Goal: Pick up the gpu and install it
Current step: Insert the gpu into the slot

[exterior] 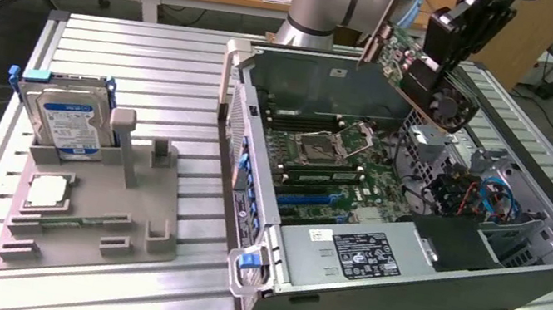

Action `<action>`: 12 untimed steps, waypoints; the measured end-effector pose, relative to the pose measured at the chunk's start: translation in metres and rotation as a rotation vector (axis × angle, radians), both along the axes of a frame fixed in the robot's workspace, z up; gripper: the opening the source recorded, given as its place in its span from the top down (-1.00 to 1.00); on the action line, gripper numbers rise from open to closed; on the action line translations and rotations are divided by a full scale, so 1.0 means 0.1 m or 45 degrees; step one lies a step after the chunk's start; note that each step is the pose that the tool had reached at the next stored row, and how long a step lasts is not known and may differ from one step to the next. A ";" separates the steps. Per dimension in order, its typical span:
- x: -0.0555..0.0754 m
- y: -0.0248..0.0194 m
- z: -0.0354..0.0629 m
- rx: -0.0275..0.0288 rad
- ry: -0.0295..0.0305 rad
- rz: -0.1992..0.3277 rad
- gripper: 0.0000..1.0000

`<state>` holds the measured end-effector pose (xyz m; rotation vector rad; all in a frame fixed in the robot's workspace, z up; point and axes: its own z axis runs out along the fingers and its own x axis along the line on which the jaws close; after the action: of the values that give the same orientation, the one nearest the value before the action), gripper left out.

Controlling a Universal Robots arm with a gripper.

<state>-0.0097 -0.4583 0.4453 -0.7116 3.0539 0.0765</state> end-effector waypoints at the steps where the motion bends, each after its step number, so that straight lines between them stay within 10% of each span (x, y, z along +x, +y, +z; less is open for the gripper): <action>1: 0.00 0.000 0.000 0.0000 0.0001 0.008 0.48; 12: 0.00 -0.006 0.000 0.0001 0.0000 0.088 0.48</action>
<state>-0.0097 -0.4589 0.4453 -0.8165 3.0293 0.0769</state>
